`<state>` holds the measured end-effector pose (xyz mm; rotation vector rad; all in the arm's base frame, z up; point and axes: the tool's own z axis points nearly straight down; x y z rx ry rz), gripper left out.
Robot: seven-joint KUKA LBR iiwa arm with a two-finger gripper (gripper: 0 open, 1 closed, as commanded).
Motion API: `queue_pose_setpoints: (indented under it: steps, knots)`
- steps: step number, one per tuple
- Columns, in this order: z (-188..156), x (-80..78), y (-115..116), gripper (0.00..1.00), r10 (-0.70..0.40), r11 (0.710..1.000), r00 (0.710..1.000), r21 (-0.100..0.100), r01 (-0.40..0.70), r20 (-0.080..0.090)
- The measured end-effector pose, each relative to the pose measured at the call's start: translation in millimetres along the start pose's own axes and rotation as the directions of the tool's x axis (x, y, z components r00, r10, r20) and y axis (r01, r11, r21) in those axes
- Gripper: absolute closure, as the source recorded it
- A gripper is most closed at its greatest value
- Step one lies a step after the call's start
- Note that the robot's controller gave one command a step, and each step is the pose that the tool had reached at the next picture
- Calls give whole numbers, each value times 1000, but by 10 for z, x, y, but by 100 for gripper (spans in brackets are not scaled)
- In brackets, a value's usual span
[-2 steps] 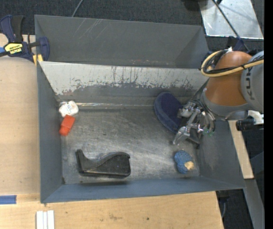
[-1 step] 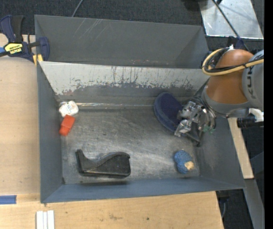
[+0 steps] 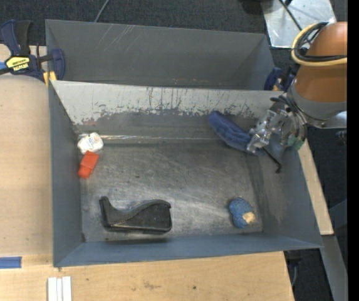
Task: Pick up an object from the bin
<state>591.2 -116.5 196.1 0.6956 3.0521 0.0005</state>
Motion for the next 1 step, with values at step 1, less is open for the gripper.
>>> queue_pose_setpoints:
  steps: [1]
  knots:
    - [-1629,149,332,100,-322,947,947,-1,322,1]
